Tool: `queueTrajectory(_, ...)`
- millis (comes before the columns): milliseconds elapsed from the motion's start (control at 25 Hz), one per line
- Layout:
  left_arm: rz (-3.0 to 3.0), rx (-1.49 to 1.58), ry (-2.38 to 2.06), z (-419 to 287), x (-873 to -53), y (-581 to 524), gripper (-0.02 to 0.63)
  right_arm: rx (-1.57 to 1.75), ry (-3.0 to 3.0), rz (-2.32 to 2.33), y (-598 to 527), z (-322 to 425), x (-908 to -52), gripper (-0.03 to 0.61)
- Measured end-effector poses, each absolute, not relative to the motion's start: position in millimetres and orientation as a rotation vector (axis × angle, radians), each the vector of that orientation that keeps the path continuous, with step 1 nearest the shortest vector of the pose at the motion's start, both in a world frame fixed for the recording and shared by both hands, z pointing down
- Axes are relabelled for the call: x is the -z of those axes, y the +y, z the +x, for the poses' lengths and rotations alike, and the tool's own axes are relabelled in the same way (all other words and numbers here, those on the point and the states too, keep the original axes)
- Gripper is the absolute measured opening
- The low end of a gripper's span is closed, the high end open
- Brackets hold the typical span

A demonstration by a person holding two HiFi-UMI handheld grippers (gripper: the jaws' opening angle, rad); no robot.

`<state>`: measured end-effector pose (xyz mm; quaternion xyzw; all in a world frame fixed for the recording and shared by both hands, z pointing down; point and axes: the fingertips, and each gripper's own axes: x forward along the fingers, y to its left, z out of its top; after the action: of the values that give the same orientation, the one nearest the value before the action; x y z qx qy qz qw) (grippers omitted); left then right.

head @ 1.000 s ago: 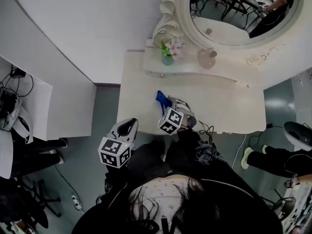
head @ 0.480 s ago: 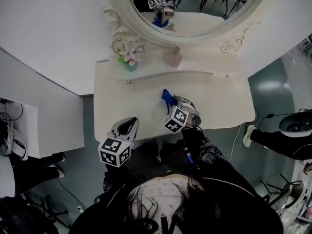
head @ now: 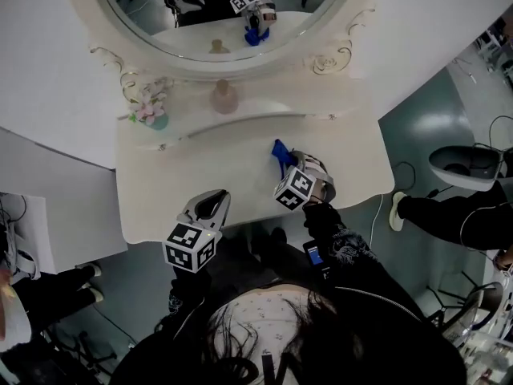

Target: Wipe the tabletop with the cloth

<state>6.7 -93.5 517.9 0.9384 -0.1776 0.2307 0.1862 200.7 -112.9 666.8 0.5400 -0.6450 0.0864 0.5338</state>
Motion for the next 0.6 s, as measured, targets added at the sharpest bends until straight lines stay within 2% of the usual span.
queueTrajectory(360,2.665,-0.676,-0.410,94.5,-524.8,-52.1,0.002,-0.269,-1.398,1.403,-48.9,339.1,-670.4,0.072)
queueTrajectory(600,2.683,-0.708,-0.354,129.0,-526.1,-32.2,0.002,-0.285,-1.268,1.477,-1.8,418.9,-672.1,0.072)
